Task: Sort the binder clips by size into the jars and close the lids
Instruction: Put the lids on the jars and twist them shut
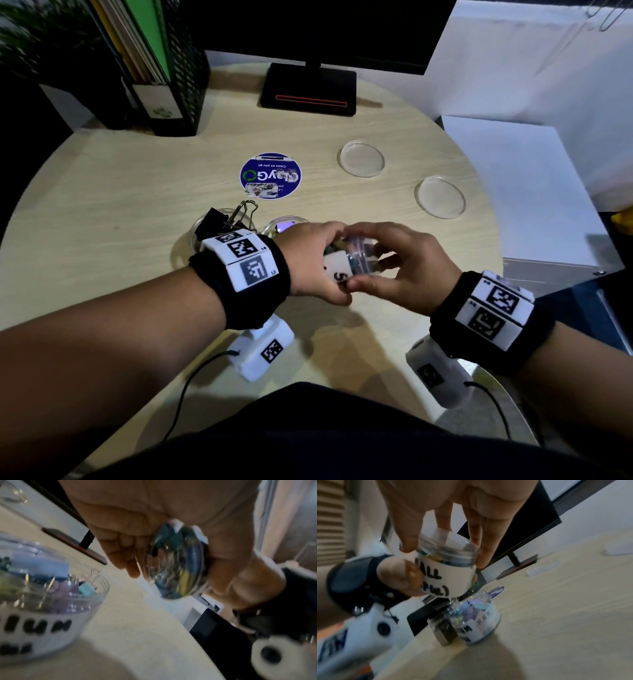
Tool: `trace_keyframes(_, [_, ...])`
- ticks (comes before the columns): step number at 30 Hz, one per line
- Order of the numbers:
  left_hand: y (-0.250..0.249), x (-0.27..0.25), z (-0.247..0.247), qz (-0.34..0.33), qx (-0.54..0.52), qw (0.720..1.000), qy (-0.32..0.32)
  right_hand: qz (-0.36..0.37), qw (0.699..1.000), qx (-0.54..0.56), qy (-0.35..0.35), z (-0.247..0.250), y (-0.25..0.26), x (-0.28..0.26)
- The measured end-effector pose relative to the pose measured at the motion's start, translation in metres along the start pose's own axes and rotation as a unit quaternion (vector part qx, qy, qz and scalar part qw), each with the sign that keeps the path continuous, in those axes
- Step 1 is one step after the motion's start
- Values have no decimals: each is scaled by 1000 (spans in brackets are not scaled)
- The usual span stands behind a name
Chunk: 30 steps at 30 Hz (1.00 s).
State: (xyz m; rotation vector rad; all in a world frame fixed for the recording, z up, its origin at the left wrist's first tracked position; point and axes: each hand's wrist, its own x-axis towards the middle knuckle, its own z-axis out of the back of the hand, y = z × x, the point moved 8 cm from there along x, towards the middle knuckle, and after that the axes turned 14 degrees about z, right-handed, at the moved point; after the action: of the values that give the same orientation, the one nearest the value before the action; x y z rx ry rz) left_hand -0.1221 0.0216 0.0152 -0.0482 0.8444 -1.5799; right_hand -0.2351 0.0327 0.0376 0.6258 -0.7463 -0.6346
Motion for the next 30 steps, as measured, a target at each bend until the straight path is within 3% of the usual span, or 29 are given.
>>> trace_keyframes(4, [-6, 1, 6, -10, 73, 996, -40, -17, 1000, 16, -15, -1, 1, 2])
trace_keyframes(7, [-3, 1, 4, 1, 52, 999, 15, 47, 999, 16, -8, -1, 13, 0])
trace_keyframes(11, [2, -2, -4, -2, 24, 991, 129, 185, 976, -89, 77, -10, 28, -5])
trace_keyframes(14, [-2, -4, -8, -21, 57, 987, 147, 221, 966, -91, 101, -13, 33, -8])
trace_keyframes(17, [-9, -4, -3, -28, 82, 992, 88, 146, 986, -60, 57, -6, 25, -5])
trace_keyframes(20, [-13, 1, 3, -28, 123, 992, 4, -75, 996, 30, -25, -2, -6, -4])
trace_keyframes(22, [-12, 4, 2, -16, 136, 991, -14, -164, 986, 19, -22, -4, -23, -6])
trace_keyframes(23, [-10, 5, 2, -12, 131, 991, -8, -163, 987, -12, -3, -3, -24, -5])
trace_keyframes(26, [-3, 4, -1, -3, 39, 998, 55, -18, 995, -69, 73, -9, -1, 4])
trace_keyframes(28, [-4, 2, -1, -5, -36, 996, 80, 89, 982, -120, 111, -14, 15, 5])
trace_keyframes(30, [-8, 0, -3, -19, -56, 995, 74, 113, 974, -150, 123, -14, 17, 9])
